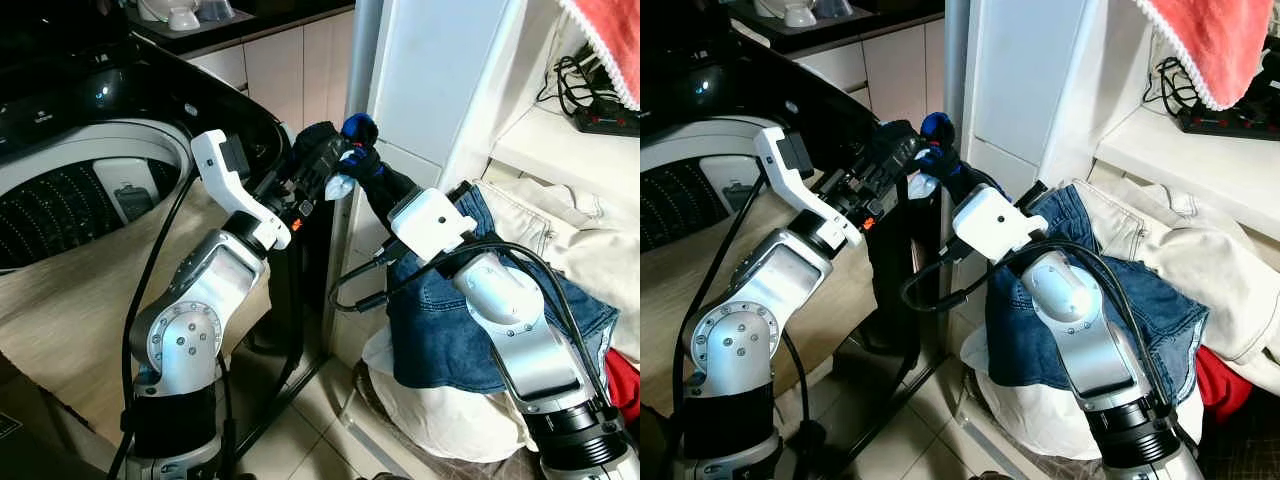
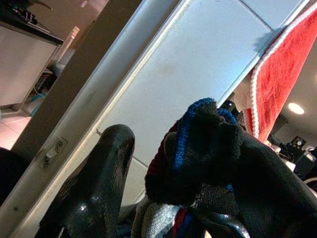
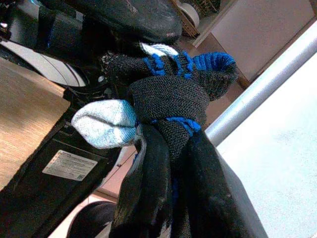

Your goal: Clothes washing

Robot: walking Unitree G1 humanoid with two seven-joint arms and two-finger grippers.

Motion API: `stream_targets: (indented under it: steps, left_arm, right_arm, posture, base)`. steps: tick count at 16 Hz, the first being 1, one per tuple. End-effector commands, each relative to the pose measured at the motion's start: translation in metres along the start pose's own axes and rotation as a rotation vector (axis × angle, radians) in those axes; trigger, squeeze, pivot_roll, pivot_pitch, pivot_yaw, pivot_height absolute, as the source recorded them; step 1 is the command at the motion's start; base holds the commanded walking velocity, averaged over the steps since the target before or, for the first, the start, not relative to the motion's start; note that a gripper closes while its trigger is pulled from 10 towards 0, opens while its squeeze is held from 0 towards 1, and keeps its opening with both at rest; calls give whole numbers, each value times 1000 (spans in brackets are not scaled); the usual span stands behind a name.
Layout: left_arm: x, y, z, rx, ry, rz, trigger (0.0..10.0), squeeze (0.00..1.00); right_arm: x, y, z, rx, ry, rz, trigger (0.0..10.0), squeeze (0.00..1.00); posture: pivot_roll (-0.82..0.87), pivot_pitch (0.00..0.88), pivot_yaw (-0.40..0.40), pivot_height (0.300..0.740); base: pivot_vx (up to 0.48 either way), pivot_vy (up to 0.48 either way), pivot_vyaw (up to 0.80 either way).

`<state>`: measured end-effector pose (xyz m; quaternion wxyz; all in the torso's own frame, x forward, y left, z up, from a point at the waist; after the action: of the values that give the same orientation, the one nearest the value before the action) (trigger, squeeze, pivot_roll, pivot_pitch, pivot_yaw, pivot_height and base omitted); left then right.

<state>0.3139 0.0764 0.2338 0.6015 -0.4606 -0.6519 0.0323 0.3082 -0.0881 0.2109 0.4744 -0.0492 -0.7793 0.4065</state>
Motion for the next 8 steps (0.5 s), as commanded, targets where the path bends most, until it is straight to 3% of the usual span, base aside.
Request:
stream_targets:
  steps: [1,8]
  left_arm:
    - [-1,-2,1,0,9,-4,0,0]
    - [-4,-8,3,-44,17,-21,0,0]
  right_arm:
    - [7,-4,-2,-14,-26,24,0,0]
    - [6,-3,-3,-19,-26,29,0,0]
  posture:
    - [-48,0,-3,740]
    - [-47,0,-3,740]
  base:
    - [0,0,0]
    - [0,0,0]
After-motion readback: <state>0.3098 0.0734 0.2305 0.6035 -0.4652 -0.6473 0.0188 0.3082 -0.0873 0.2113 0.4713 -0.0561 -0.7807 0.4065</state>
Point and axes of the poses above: a point about 5 cm out from each wrist's last joint towards the gripper, its own z axis pointing back from the gripper into the wrist, its own x axis along the axis of the wrist's last joint, y = z × x, the point moved 3 cm from there along -z, pointing out of the wrist towards the gripper, and after that the axes turned 2 degrees about z, right-handed, at the moved point
